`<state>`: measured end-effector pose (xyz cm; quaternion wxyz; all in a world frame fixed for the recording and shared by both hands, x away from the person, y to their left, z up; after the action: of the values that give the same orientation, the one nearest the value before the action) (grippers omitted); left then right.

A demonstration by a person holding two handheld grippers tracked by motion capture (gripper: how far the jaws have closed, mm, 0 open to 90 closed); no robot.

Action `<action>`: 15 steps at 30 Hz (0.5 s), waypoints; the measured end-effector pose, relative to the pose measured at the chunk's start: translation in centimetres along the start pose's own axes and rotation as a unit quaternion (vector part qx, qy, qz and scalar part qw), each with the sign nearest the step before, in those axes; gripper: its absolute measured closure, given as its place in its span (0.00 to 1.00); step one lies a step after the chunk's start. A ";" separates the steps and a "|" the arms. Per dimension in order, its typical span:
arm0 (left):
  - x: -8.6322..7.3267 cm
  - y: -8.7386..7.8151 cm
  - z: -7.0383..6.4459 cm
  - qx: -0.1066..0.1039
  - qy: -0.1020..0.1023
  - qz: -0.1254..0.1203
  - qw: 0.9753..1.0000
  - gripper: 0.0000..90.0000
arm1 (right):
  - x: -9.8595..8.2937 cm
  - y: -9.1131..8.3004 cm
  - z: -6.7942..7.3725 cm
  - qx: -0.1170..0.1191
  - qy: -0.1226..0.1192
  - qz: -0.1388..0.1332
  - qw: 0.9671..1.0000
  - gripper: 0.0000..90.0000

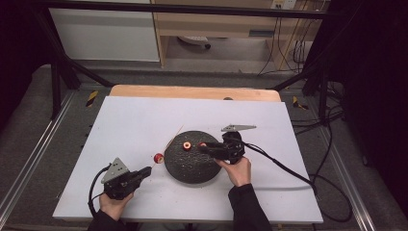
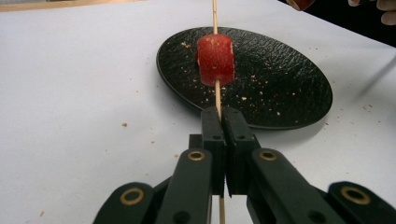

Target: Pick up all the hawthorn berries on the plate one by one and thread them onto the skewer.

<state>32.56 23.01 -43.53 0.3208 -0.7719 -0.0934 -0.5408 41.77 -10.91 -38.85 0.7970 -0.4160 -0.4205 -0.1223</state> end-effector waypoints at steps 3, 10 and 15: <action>0.0 0.0 -0.1 -0.001 0.002 -0.002 1.000 0.98 | -0.3 0.0 0.1 0.009 0.014 -0.018 1.000 0.70; 0.1 0.2 -0.5 -0.003 0.003 -0.011 1.000 0.98 | -0.6 0.2 -0.2 0.028 0.065 -0.064 0.995 0.70; 0.1 0.4 -0.9 -0.006 0.008 -0.017 1.000 0.98 | -0.8 0.5 -0.1 0.042 0.094 -0.097 0.990 0.70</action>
<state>32.07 22.14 -43.35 0.3076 -0.7678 -0.1000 -0.5531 41.65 -10.81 -39.78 0.8340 -0.3264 -0.3870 -0.2194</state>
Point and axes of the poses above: each handheld gripper's, and its own axes: y roughly forward along the jaws, x roughly out of its top, z roughly to its left, the point moved 1 cm from there along y, roughly forward along the jaws, and after that the axes turned 12 degrees about -x, right-handed, at the moved point
